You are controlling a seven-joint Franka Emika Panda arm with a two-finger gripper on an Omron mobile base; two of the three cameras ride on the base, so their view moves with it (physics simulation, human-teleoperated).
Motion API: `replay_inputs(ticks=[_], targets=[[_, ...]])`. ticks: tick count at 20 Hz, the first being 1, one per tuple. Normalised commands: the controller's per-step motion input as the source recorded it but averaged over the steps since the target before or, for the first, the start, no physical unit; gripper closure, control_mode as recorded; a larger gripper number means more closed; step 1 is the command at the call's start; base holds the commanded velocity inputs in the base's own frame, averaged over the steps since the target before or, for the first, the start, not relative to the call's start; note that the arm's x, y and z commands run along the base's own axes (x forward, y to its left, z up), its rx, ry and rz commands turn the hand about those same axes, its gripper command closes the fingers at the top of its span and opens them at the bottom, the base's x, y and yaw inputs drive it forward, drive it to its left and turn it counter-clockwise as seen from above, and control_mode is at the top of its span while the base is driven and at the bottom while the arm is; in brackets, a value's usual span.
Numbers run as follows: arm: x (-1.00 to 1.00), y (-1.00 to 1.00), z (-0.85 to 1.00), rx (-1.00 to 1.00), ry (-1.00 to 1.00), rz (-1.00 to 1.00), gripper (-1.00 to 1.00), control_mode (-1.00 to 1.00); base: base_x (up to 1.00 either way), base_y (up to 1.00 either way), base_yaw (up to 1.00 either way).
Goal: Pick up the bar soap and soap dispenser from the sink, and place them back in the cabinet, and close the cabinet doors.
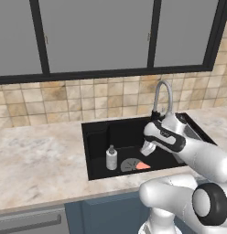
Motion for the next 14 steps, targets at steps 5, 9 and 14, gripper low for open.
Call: replay_inputs(ticks=[5, 9, 14], targets=[[0.4, 0.0, -0.41, 0.0, -0.08, 0.12, -1.0, -1.0, 0.0, 0.0, 0.0], [0.34, 0.0, -0.29, 0.0, -0.06, 0.09, -1.0, -1.0, 0.0, 0.0, 0.0], [0.27, 0.0, -0.31, 0.0, -0.03, 0.08, -1.0, -1.0, 0.0, 0.0, 0.0]])
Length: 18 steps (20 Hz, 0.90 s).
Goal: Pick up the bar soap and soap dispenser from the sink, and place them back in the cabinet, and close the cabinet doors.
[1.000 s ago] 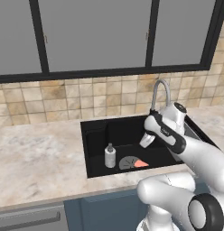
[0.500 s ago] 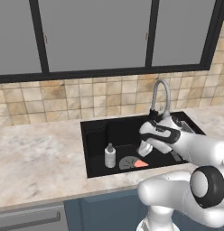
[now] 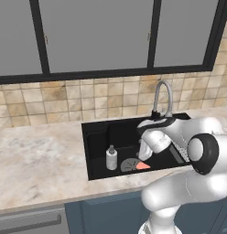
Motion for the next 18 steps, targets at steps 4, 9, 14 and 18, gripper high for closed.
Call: replay_inputs(ticks=[4, 9, 14, 18], targets=[[0.24, 0.0, -0.28, 0.0, 0.0, 0.07, -1.0, -1.0, 0.0, 0.0, 0.0], [0.18, 0.0, -0.2, 0.0, 0.0, 0.09, -1.0, -1.0, 0.0, 0.0, 0.0], [0.16, 0.0, -0.11, 0.01, 0.0, 0.08, -1.0, -1.0, 0.0, 0.0, 0.0], [0.17, 0.0, -0.06, 0.02, 0.0, 0.08, -1.0, -1.0, 0.0, 0.0, 0.0]])
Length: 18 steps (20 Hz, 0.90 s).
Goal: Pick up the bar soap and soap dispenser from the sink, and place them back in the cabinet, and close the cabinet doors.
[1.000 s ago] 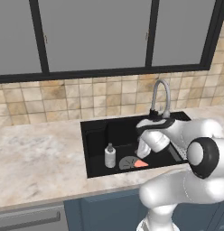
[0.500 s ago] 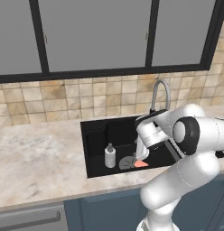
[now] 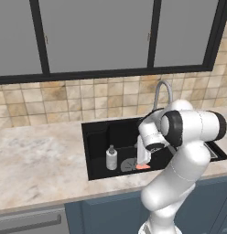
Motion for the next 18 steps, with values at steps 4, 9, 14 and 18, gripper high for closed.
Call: replay_inputs(ticks=[4, 9, 14, 18], targets=[[0.23, 0.0, 0.0, 0.04, 0.0, 0.08, -1.0, -1.0, 0.0, 0.0, 0.0], [0.26, 0.0, -0.04, 0.04, 0.01, 0.08, -1.0, -1.0, 0.0, 0.0, 0.0], [0.31, 0.0, -0.18, 0.03, 0.03, 0.09, -1.0, -1.0, 0.0, 0.0, 0.0], [0.38, 0.03, -0.3, 0.0, 0.01, 0.08, -1.0, -1.0, 0.0, 0.0, 0.0]])
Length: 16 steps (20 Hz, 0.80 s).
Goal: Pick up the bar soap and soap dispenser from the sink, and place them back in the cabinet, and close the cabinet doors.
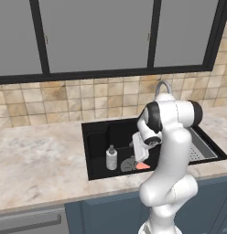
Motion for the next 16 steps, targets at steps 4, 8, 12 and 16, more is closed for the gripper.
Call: replay_inputs(ticks=[4, 8, 12, 16], targets=[[0.38, 0.05, -0.32, 0.0, 0.0, 0.07, -1.0, -1.0, 0.0, 0.0, 0.0], [0.28, 0.1, -0.23, 0.0, 0.0, 0.06, -1.0, -1.0, 0.0, 0.0, 0.0], [0.22, 0.19, -0.16, 0.0, 0.0, 0.04, -1.0, -1.0, 0.0, 0.0, 0.0], [0.21, 0.17, -0.12, 0.0, 0.0, 0.03, -1.0, -1.0, 0.0, 0.0, 0.0]])
